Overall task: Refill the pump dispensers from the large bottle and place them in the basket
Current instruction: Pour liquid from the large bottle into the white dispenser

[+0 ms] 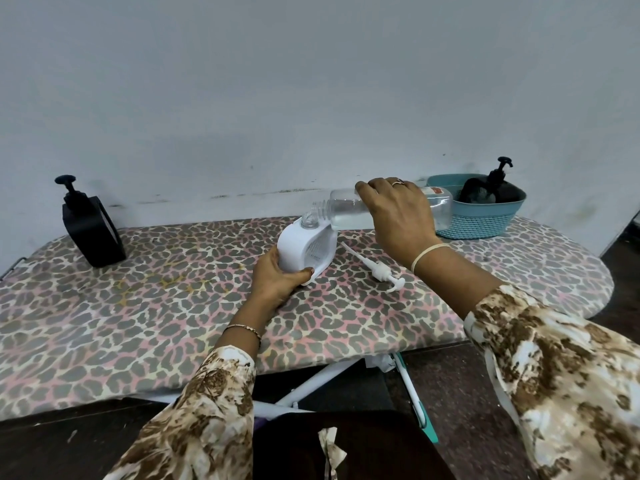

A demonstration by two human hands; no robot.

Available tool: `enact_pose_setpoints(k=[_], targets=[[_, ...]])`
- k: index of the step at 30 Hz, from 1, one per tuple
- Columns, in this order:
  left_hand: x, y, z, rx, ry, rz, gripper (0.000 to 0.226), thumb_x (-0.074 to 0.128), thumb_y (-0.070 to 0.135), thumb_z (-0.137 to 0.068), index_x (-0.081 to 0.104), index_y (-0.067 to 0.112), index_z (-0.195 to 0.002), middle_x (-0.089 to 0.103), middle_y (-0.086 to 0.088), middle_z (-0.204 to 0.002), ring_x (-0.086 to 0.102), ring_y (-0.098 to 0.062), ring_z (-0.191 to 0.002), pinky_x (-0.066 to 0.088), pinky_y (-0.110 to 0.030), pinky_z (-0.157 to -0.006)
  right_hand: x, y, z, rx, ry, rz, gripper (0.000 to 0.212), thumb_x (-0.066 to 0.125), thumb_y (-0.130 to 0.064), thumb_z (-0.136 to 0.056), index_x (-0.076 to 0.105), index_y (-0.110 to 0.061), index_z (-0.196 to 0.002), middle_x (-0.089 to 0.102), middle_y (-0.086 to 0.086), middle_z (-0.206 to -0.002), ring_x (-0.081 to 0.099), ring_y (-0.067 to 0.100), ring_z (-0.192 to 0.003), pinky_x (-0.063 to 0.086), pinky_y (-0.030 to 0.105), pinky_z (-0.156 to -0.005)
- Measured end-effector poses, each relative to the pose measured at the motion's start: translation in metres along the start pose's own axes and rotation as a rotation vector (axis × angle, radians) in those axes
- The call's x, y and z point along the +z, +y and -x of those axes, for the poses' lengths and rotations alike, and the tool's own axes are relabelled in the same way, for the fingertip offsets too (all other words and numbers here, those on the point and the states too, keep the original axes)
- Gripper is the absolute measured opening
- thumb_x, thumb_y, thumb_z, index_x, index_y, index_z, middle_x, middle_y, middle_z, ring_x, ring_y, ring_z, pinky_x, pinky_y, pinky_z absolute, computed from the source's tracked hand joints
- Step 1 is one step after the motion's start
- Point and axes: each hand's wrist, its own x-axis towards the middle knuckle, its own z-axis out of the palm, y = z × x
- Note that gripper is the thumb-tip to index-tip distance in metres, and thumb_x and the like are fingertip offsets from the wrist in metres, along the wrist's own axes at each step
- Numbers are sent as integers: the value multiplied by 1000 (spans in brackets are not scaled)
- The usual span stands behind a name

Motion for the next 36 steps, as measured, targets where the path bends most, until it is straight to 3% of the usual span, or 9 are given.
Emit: enact_pose_setpoints(k=[5,15,36], targets=[[1,1,0,7,-6,-3,74,88,6,-61,55,11,-126,64,-8,-122,63,-27,-106,59,-49,-77,-1,0,0,-1,-2,3,51,66,3,-71,55,-11,-118,65,10,-99,61,30,-83,47,37,-72],[0,-1,-3,13,0,-23,70,88,6,-61,56,13,-123,64,-7,-122,63,-25,-108,56,-48,-89,-1,0,0,-1,-7,9,53,66,3,-71,53,-11,-120,64,9,-101,61,29,-86,47,37,-74],[-2,0,-4,4,-14,-19,66,87,4,-62,57,14,-119,65,-7,-119,64,-24,-106,55,-47,-90,-3,1,-1,-17,1,15,53,63,4,-72,52,-11,-122,64,10,-103,60,29,-87,45,36,-74]])
